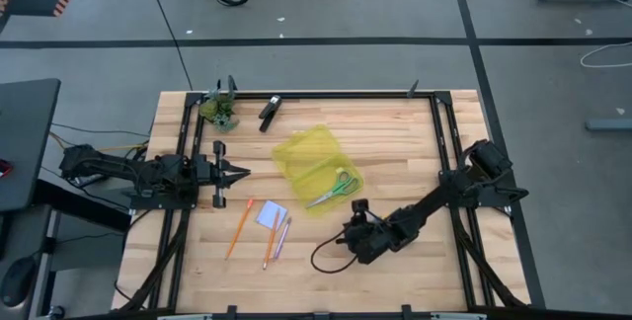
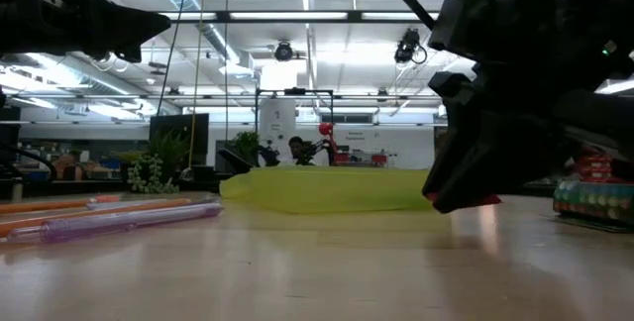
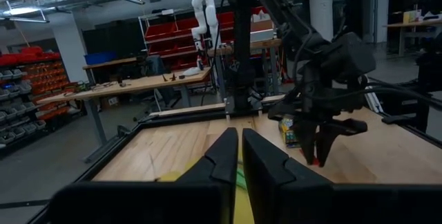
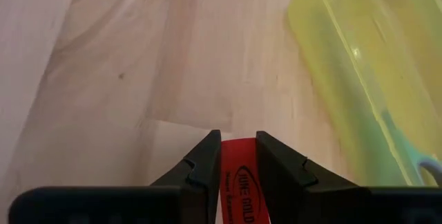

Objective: Pack school essentials
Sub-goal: Put the red eraser into the yellow supply box

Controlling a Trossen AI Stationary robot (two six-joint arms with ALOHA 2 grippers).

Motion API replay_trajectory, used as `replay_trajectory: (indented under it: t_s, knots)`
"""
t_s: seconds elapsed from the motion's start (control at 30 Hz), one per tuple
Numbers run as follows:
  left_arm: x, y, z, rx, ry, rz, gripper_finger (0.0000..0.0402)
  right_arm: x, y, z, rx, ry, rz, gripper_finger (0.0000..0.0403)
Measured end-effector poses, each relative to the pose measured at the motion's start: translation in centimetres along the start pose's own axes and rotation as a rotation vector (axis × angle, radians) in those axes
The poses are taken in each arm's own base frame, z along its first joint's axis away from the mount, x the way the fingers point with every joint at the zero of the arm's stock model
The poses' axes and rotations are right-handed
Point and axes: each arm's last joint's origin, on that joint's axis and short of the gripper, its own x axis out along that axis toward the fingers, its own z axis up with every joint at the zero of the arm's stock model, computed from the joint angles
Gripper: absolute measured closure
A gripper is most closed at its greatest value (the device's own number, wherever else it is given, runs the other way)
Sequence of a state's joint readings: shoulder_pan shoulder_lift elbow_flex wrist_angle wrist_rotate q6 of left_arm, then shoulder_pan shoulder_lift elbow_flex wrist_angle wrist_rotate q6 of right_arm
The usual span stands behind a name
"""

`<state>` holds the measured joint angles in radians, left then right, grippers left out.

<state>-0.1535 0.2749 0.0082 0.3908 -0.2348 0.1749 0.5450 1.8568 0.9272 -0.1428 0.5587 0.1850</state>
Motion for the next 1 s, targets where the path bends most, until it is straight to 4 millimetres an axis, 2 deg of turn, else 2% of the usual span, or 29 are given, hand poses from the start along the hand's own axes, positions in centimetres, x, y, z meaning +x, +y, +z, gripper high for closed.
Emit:
replay_trajectory:
  t_s: [0.17, 0.5, 1.0]
  knots:
    - [0.0, 0.0, 0.0, 0.000, 0.000, 0.000, 0.0366, -0.4, -1.1, 0.6, -0.032, -0.011, 0.009, 0.0308]
    - [0.0, 0.0, 0.0, 0.000, 0.000, 0.000, 0.0378, -2.9, -5.2, 2.5, -0.085, -0.086, -0.030, 0.0308]
    - [0.0, 0.0, 0.0, 0.000, 0.000, 0.000, 0.0370, -0.6, -10.5, 2.4, -0.155, -0.048, 0.108, 0.0308]
